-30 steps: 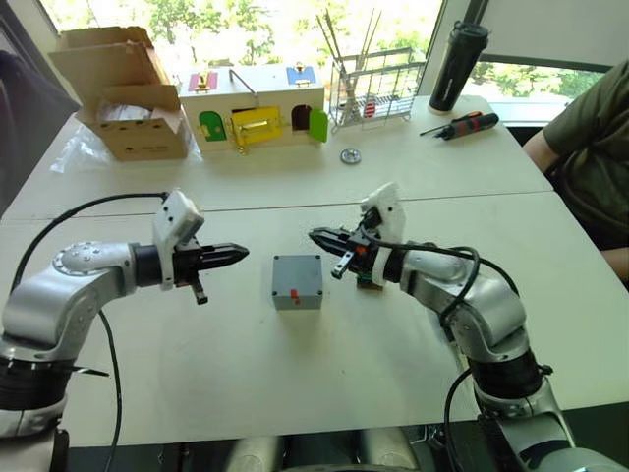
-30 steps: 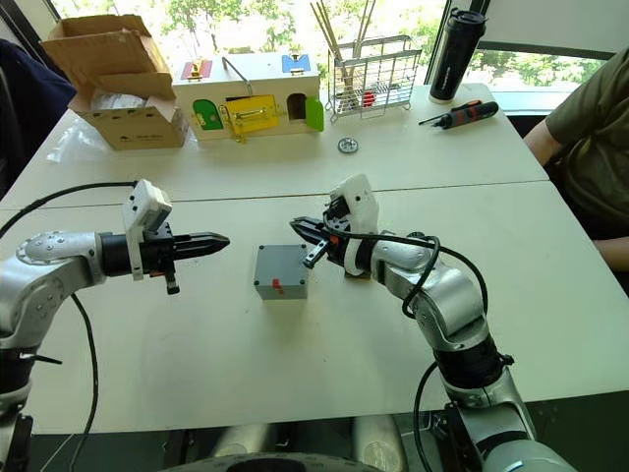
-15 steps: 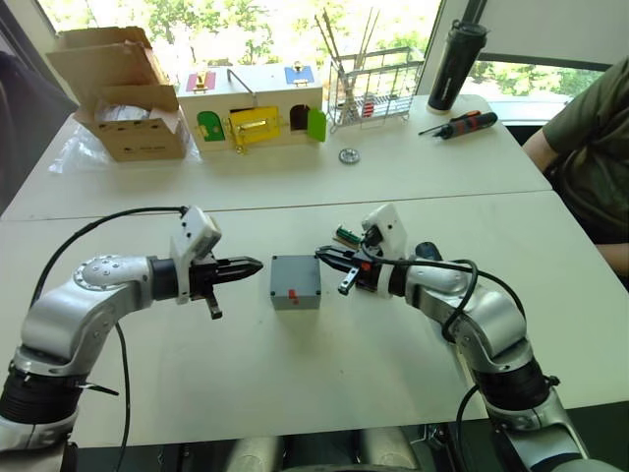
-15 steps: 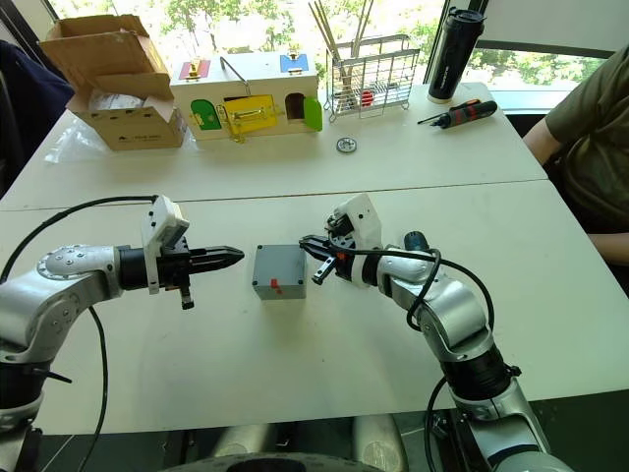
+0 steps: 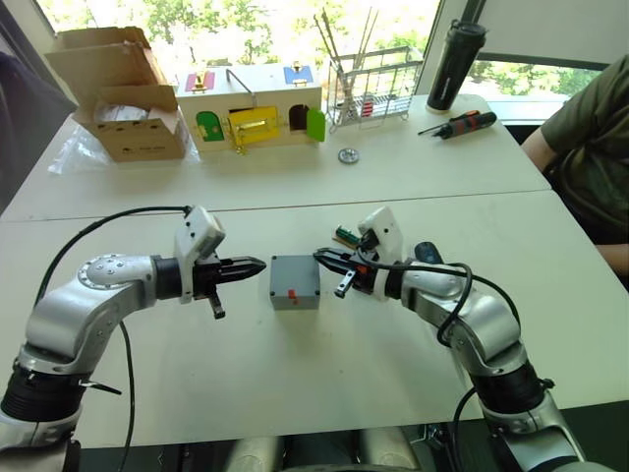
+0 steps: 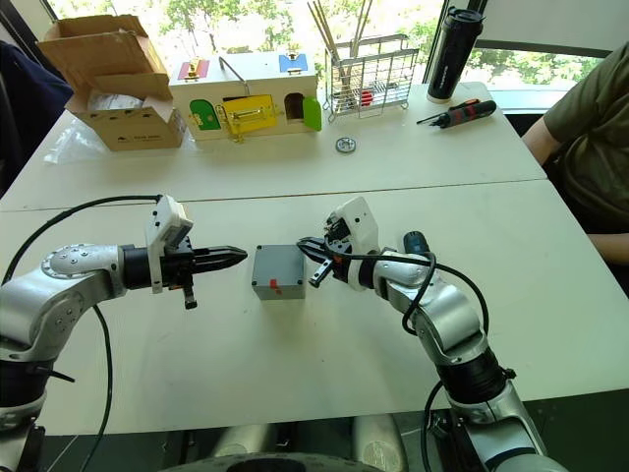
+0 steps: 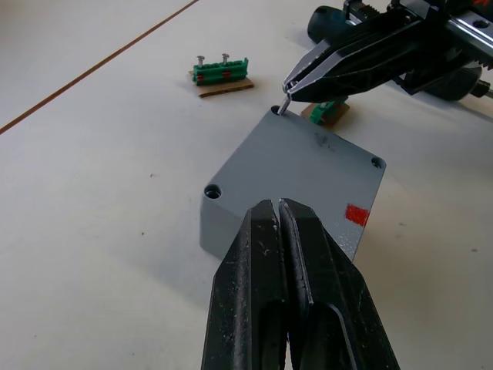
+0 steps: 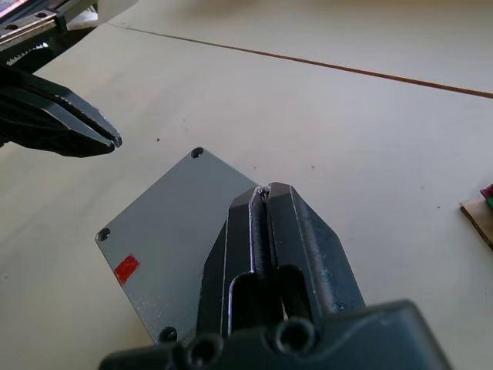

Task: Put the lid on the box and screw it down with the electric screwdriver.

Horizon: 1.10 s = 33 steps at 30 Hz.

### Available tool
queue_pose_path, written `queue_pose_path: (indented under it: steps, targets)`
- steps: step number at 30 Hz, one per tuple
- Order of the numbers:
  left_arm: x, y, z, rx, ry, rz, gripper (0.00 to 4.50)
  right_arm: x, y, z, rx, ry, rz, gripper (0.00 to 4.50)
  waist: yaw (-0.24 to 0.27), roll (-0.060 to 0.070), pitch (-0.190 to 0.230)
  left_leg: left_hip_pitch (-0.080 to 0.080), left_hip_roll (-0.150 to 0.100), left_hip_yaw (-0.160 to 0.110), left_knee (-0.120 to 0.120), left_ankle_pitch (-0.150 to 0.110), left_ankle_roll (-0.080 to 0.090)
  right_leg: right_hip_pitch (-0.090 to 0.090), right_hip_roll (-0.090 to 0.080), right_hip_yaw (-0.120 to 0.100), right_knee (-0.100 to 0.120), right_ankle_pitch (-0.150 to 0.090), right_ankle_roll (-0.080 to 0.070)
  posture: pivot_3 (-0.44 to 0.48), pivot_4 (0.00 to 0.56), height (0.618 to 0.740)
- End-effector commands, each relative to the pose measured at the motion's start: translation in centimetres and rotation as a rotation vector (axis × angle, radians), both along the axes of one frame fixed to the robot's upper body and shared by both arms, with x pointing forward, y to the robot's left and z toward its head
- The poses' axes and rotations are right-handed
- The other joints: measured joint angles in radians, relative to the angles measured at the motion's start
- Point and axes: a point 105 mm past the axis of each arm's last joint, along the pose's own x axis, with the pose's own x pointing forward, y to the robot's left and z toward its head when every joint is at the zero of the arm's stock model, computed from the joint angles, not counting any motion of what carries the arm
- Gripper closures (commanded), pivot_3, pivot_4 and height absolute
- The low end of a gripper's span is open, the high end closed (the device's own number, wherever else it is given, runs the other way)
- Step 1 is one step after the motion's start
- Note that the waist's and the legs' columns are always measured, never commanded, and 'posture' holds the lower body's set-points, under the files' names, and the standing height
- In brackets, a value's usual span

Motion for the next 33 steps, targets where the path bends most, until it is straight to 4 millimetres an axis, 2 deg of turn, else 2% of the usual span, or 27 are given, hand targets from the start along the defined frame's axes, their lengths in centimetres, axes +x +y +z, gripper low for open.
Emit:
queue_pose_path:
  steps: [1,8,11,16,19,22,26,28,29,30,31,32,33]
  targets:
    - [0.0,-0.5,0.9,0.002,-0.047,-0.021,4.46,0.0,0.5,0.8,0.014,-0.041,0.020,4.48,0.000,0.000,0.000,0.000,0.000,0.000,0.000,0.000,0.000,0.000,0.000,0.000,0.000,0.000,0.000,0.000,0.150,0.740]
    - [0.0,-0.7,0.9,-0.001,-0.051,-0.024,4.46,0.2,0.6,0.4,0.004,-0.033,0.022,4.48,0.000,0.000,0.000,0.000,0.000,0.000,0.000,0.000,0.000,0.000,0.000,0.000,0.000,0.000,0.000,0.000,0.150,0.740]
    - [-0.1,-0.8,1.0,-0.004,-0.055,-0.028,4.46,0.2,0.6,0.3,-0.005,-0.028,0.029,3.68,0.000,0.000,0.000,0.000,0.000,0.000,0.000,0.000,0.000,0.000,0.000,0.000,0.000,0.000,0.000,0.000,0.150,0.740]
    - [0.0,-1.0,1.2,-0.011,-0.063,-0.037,4.46,0.3,0.3,0.8,-0.002,-0.041,0.015,1.24,0.000,0.000,0.000,0.000,0.000,0.000,0.000,0.000,0.000,0.000,0.000,0.000,0.000,0.000,0.000,0.000,0.150,0.740]
    - [0.1,-1.5,1.6,-0.018,-0.078,-0.059,4.46,0.4,-0.3,1.7,0.007,-0.060,-0.003,1.24,0.002,0.000,0.000,0.000,0.000,0.000,0.000,0.000,0.000,0.000,0.000,0.000,0.000,0.000,0.000,0.000,0.150,0.740]
    - [-0.1,-2.5,2.6,-0.039,-0.100,-0.101,4.46,0.5,-1.9,4.2,0.077,-0.076,-0.054,1.24,0.004,0.000,0.000,0.000,0.000,0.000,0.000,0.000,0.000,0.000,0.000,0.000,0.000,0.000,0.000,0.000,0.150,0.740]
    - [-0.9,-4.4,3.2,-0.018,-0.136,-0.201,4.46,1.0,-5.6,7.8,0.169,-0.074,-0.177,1.24,0.003,0.000,0.000,0.000,0.000,0.000,0.000,0.000,0.000,0.001,0.000,0.000,0.000,0.000,0.000,0.000,0.150,0.740]
    - [-2.2,-6.1,3.8,-0.031,-0.137,-0.324,4.46,0.9,-9.0,9.5,0.103,-0.061,-0.255,0.60,0.006,0.002,0.002,0.000,0.000,0.000,0.000,0.000,0.000,0.001,-0.001,0.000,0.000,0.000,0.000,0.000,0.150,0.740]
    - [-2.5,-6.5,4.0,-0.035,-0.134,-0.359,4.46,0.7,-10.1,10.0,0.077,-0.052,-0.278,0.40,0.008,0.003,0.002,-0.001,-0.001,0.000,0.000,0.000,0.000,0.001,-0.001,0.000,-0.001,0.000,0.000,0.000,0.150,0.740]
    - [-3.0,-7.0,4.2,-0.037,-0.137,-0.404,4.46,0.4,-11.5,9.8,0.000,0.027,-0.312,0.10,0.007,0.003,0.002,-0.001,-0.002,0.000,0.001,0.000,0.000,0.001,-0.002,0.000,-0.001,0.000,0.000,0.000,0.150,0.740]
    - [-3.3,-7.3,4.3,-0.037,-0.139,-0.429,3.92,0.1,-12.5,9.5,-0.048,0.088,-0.337,0.00,0.006,0.004,0.003,-0.001,-0.002,0.000,0.001,0.000,0.001,0.001,-0.002,0.000,-0.001,0.000,0.000,0.000,0.150,0.740]
    - [-3.6,-7.6,4.3,-0.032,-0.146,-0.460,3.66,-0.8,-13.3,9.0,-0.124,0.184,-0.318,0.00,0.004,0.004,0.003,-0.001,-0.002,0.001,0.001,0.000,0.001,0.001,-0.002,0.000,-0.002,0.000,0.000,0.000,0.150,0.740]
    - [-3.8,-7.9,4.3,-0.029,-0.150,-0.481,3.66,-1.7,-14.0,8.8,-0.171,0.252,-0.305,0.00,0.003,0.005,0.003,-0.001,-0.001,0.001,0.000,-0.001,0.001,0.001,-0.002,0.000,-0.002,0.000,0.000,0.000,0.150,0.740]
